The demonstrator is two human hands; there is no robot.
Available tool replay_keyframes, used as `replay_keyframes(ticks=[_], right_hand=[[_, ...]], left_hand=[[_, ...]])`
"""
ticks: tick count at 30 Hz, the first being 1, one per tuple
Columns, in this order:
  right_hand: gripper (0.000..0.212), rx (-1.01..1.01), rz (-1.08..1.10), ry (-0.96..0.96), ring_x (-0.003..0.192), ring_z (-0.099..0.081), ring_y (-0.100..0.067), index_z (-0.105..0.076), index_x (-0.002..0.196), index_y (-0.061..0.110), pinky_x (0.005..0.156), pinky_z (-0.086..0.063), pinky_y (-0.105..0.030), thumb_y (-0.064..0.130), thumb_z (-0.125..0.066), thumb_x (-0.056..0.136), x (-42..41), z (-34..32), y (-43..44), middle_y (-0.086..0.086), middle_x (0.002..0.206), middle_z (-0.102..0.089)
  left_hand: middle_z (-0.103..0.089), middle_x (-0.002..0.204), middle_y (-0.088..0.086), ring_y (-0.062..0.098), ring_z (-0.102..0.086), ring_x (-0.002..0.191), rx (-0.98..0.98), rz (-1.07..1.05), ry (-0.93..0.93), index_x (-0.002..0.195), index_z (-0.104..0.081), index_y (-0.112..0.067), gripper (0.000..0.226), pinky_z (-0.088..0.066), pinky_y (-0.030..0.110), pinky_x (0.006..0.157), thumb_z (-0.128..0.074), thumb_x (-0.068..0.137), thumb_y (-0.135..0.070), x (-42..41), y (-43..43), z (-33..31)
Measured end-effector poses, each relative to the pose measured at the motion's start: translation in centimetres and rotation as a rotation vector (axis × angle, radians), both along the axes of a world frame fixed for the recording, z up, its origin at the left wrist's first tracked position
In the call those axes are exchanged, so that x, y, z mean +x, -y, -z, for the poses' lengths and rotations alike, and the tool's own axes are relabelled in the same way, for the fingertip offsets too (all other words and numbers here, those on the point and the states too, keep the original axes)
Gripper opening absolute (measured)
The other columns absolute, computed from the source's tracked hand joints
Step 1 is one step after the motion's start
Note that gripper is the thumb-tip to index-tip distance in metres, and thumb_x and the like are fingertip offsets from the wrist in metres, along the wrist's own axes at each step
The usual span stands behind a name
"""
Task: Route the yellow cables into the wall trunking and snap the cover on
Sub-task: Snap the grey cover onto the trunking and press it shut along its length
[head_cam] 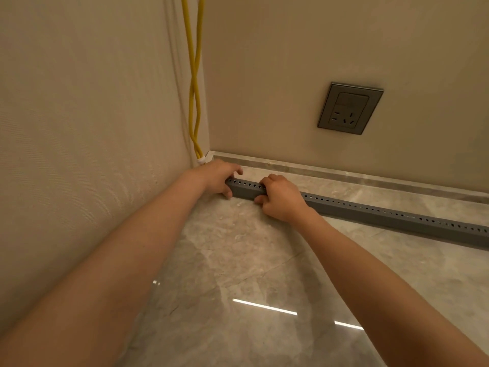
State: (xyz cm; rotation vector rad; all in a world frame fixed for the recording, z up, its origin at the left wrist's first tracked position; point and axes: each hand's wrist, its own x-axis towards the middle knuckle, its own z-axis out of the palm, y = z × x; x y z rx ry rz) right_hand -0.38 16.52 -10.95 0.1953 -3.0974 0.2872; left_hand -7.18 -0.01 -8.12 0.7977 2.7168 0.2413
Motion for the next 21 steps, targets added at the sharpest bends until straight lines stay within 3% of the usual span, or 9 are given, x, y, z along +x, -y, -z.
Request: replay_keyframes(ticks=[4,9,13,17,21], right_hand=[[0.038,0.070,0.019,0.008,0.113,-0.047,-0.031,-0.047,0.121,0.005,0.088,-0.043,-0.039,0.025,-0.053,0.089,0.0,0.2,0.5,-0.014,0.123,-0.052],[0.038,0.068,0.052,0.037,0.113,-0.048,-0.032,-0.044,0.119,0.004,0.088,-0.043,-0.041,0.023,-0.055,0.087,-0.2,0.0,0.9,-0.014,0.124,-0.052],[0.037,0.060,0.046,0.030,0.112,-0.049,-0.031,-0.046,0.117,0.005,0.086,-0.043,-0.039,0.022,-0.056,0.086,-0.3,0.0,1.0,-0.013,0.123,-0.053],[0.031,-0.010,0.055,0.021,0.105,-0.054,-0.029,-0.051,0.111,0.007,0.072,-0.037,-0.031,0.021,-0.058,0.084,-0.6,-0.4,0.7,-0.010,0.115,-0.058],[0.029,-0.027,0.074,0.101,0.095,-0.057,-0.028,-0.057,0.106,0.010,0.067,-0.036,-0.030,0.024,-0.061,0.081,-1.3,-1.4,0.6,-0.009,0.109,-0.063]], left_hand=[[-0.055,0.128,0.013,0.028,-0.052,0.118,-0.101,0.057,-0.105,0.124,-0.052,-0.007,0.042,-0.043,0.036,0.099,-0.064,0.085,-0.015,0.0,-0.4,1.1],[-0.050,0.128,0.016,0.029,-0.048,0.118,-0.154,0.104,-0.201,0.124,-0.046,-0.003,0.039,-0.042,0.037,0.096,-0.058,0.090,-0.016,0.3,-0.6,1.6],[-0.053,0.127,0.014,0.028,-0.051,0.117,-0.123,0.091,-0.197,0.124,-0.049,-0.006,0.038,-0.042,0.036,0.096,-0.059,0.089,-0.017,0.3,-0.5,1.4],[-0.060,0.124,0.010,0.026,-0.055,0.115,-0.082,0.066,-0.167,0.123,-0.056,-0.011,0.040,-0.043,0.034,0.093,-0.065,0.085,-0.018,0.4,-0.2,0.9],[-0.065,0.115,0.010,0.026,-0.057,0.109,-0.071,0.062,-0.126,0.118,-0.061,-0.013,0.035,-0.040,0.027,0.080,-0.066,0.084,-0.019,0.2,-0.2,0.3]])
